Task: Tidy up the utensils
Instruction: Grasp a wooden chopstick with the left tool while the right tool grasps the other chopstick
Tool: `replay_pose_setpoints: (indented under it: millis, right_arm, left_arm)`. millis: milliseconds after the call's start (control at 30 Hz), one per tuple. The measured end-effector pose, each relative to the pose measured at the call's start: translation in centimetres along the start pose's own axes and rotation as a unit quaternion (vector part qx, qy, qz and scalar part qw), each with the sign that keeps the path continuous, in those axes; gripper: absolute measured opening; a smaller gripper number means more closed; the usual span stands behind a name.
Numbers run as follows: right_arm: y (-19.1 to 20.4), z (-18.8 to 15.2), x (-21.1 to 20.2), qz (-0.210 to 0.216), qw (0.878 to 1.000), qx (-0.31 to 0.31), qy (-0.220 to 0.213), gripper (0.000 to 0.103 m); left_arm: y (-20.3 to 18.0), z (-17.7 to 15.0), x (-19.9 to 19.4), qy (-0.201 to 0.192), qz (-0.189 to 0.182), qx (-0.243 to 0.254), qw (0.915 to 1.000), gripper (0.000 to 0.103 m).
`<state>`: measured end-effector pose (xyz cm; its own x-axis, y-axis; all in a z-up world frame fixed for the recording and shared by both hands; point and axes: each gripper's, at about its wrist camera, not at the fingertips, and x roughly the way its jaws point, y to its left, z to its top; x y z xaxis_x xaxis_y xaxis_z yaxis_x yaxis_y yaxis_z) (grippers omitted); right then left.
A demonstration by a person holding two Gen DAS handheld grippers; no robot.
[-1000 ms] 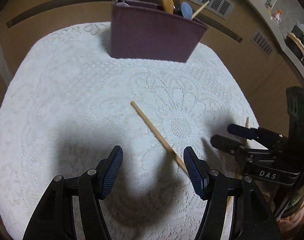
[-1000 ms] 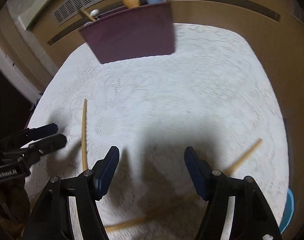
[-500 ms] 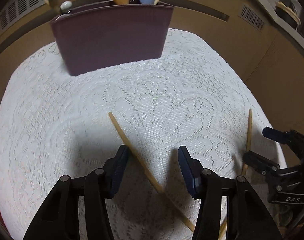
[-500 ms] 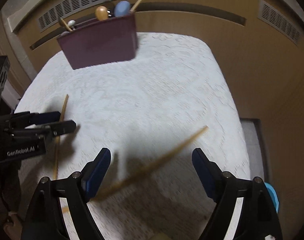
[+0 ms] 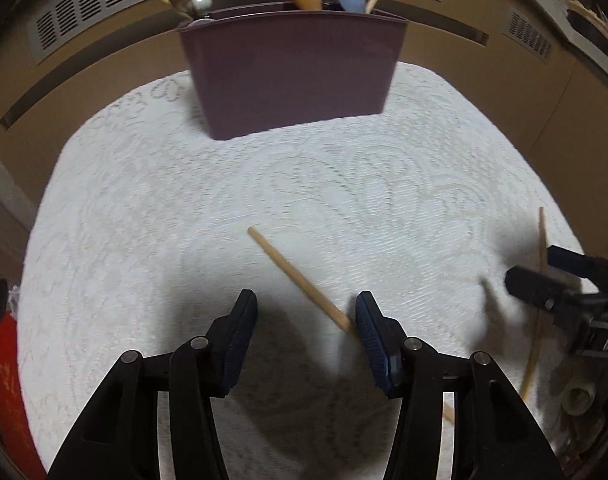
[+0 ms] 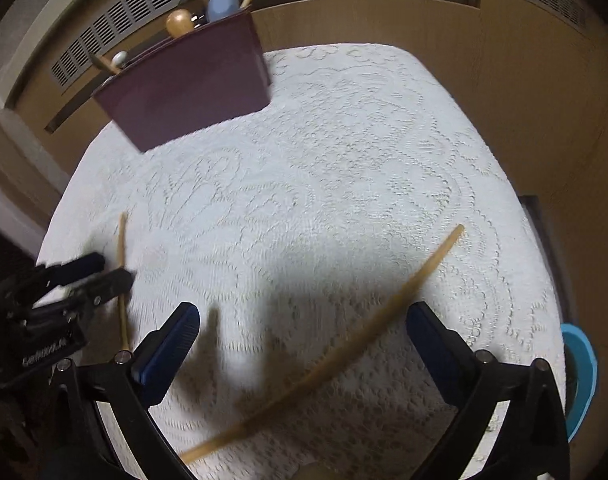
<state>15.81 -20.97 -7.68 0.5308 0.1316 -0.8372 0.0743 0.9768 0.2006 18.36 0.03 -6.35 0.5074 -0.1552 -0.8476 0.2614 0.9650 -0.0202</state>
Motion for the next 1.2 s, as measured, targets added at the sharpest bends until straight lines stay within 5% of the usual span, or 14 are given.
replay_pose_setpoints:
  millis: [133,333,467,633,667,900,1133,1200]
  right_arm:
    - [-0.2,0.4,0.1,-0.004,0.999,0.032,0.029,0.103]
    - [1.8,-0.2,0.4,-0.03,0.998,-0.06,0.021,0.103]
    - [3.0,0.3,0.6,-0.05,0.993,-0.111,-0.005,0.069]
    - [5.1,1.6,1.0,-0.007,0.987,-0.162,0.001,0.016]
    - [5.2,1.6,1.0,0.002,0.986,-0.165,0.002,0.013]
    - [3.9,1.8,-0.6,0.039,0.986,-0.161,-0.016,0.007]
    - [2.2,1.4,-0.9,0.039,0.986,-0.163,-0.018,0.008]
    - [1.9,1.3,-1.0,0.037,0.986,-0.16,-0.02,0.008]
  left_arm:
    - [1.1,0.0,0.0,0.0,0.001,-0.012,0.9999,0.053]
    - [1.5,-0.2,-0.1,0.002,-0.008,-0.023,0.9997,0.053]
    - [2.1,-0.4,-0.4,0.01,-0.028,-0.044,0.9986,0.053]
    - [2.7,-0.9,-1.0,0.024,-0.042,-0.069,0.9964,0.052]
    - [2.8,-1.0,-1.1,0.028,-0.042,-0.071,0.9962,0.052]
    - [3.0,0.0,-0.5,0.037,-0.054,-0.094,0.9934,0.051]
    - [0.8,2.9,1.4,0.028,-0.06,-0.067,0.9955,0.014]
    - [-1.1,2.8,1.5,0.032,-0.086,-0.04,0.995,0.013]
